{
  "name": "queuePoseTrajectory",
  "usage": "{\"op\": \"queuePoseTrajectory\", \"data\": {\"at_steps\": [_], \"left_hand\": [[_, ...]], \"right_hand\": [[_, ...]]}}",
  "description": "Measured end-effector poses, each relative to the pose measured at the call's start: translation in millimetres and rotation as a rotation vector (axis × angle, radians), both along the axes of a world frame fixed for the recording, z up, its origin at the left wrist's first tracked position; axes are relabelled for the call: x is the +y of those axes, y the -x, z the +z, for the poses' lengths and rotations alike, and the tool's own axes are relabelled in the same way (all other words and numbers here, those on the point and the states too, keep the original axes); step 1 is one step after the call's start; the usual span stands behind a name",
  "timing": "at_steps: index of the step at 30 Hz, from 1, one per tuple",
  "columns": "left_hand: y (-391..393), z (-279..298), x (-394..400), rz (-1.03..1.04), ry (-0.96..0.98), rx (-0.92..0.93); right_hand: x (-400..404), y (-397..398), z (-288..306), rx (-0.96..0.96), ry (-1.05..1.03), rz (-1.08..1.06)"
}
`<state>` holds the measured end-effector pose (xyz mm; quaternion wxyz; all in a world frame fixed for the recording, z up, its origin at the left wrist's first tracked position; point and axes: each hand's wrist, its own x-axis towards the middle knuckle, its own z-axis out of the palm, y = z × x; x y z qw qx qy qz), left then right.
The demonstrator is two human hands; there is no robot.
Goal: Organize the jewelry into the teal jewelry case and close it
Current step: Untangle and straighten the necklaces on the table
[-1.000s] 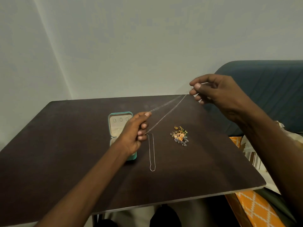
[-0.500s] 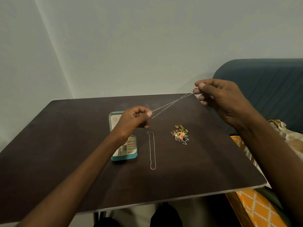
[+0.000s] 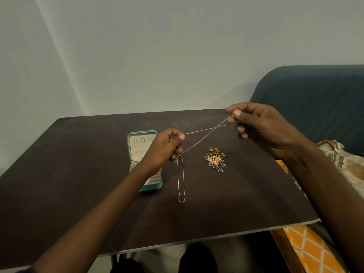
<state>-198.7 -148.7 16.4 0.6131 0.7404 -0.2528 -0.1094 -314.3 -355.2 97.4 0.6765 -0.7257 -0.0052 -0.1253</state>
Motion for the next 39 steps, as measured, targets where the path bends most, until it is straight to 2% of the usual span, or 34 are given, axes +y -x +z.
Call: {"op": "queuePoseTrajectory", "data": {"at_steps": [5,10,17,24,28,31,35,39], "left_hand": [[-4,5,0,0.065,0.055,0.100],[-11,13,9,0.104,0.142,0.243],[-12,23,16,0.104,0.142,0.249],[-28,36,12,0.132,0.039,0.231],[-43,42,6,0.035,0.028,0.373],[-56,41,5,-0.103,0.011,0.435],[-68,30,0,-0.159,-0.102,0.287],[-78,8,-15,-0.045,-0.354,-0.061]], "right_hand": [[-1,6,-2,-0.019,0.015,0.076],[-7,12,-3,0.004,0.224,0.024],[-1,16,-9,0.013,0.034,-0.011],[7,29,-29,0.057,0.051,-0.121],[15,37,-53,0.115,-0.069,-0.210],[16,41,-76,0.194,-0.056,-0.253],[17,46,-104,0.314,-0.013,-0.243],[27,47,-127,0.375,0.113,-0.219]]}}
